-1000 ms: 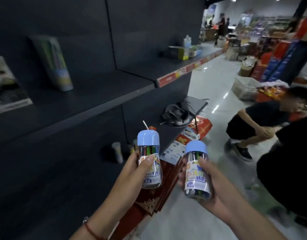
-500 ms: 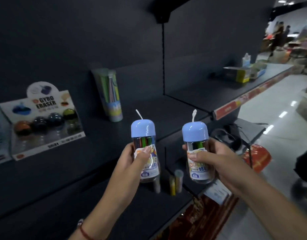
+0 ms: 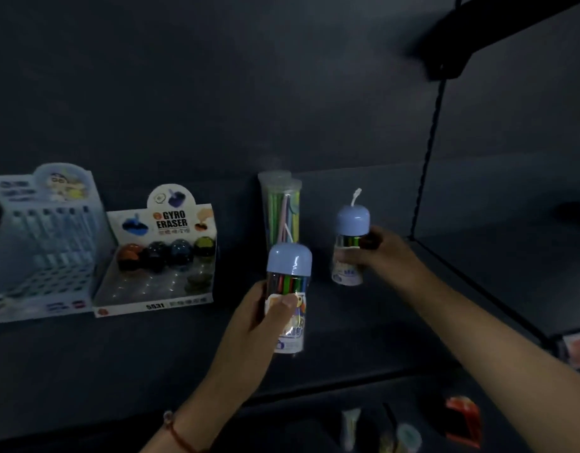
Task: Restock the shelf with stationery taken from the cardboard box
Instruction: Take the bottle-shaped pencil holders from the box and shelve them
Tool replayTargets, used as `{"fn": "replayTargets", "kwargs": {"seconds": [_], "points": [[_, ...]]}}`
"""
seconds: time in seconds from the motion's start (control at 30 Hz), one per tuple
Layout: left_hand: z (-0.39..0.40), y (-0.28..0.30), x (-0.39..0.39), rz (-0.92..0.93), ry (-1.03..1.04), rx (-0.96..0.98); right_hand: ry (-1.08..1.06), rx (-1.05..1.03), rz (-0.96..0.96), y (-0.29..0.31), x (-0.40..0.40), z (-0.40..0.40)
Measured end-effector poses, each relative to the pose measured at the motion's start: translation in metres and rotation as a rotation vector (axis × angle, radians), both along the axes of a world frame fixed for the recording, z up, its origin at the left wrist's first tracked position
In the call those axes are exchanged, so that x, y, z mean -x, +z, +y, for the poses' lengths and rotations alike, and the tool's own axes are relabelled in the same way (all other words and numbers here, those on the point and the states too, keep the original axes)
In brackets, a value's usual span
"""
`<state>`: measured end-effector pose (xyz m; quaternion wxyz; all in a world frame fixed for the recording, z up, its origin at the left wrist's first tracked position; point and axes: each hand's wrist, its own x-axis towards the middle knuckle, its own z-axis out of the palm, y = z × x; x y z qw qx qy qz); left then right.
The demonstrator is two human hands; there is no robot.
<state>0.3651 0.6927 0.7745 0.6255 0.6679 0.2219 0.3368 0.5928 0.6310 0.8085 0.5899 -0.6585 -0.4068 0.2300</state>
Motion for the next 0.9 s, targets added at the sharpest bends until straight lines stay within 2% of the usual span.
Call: {"fn": "replayTargets", "kwargs": {"seconds": [0.23, 0.43, 0.67, 0.83, 0.9], "points": [[0.004, 0.001, 0.001, 0.007, 0.052, 0.175, 0.038, 0.048, -0.111, -0.022, -0.032, 0.081], [0.019, -0.005, -0.003, 0.021, 0.063, 0.333, -0.119, 0.033, -0.199, -0.035, -0.032, 0.11], [0.009, -0.003, 0.001, 0.02, 0.021, 0.247, -0.134, -0.046, -0.113, -0.031, -0.013, 0.101], [0.004, -0.002, 0.002, -0.003, 0.005, 0.143, -0.274, -0.18, 0.028, -0.005, 0.034, 0.05], [0.003, -0.003, 0.003, -0.03, -0.004, 0.133, -0.167, -0.182, 0.044, -0.001, 0.065, 0.014]]}}
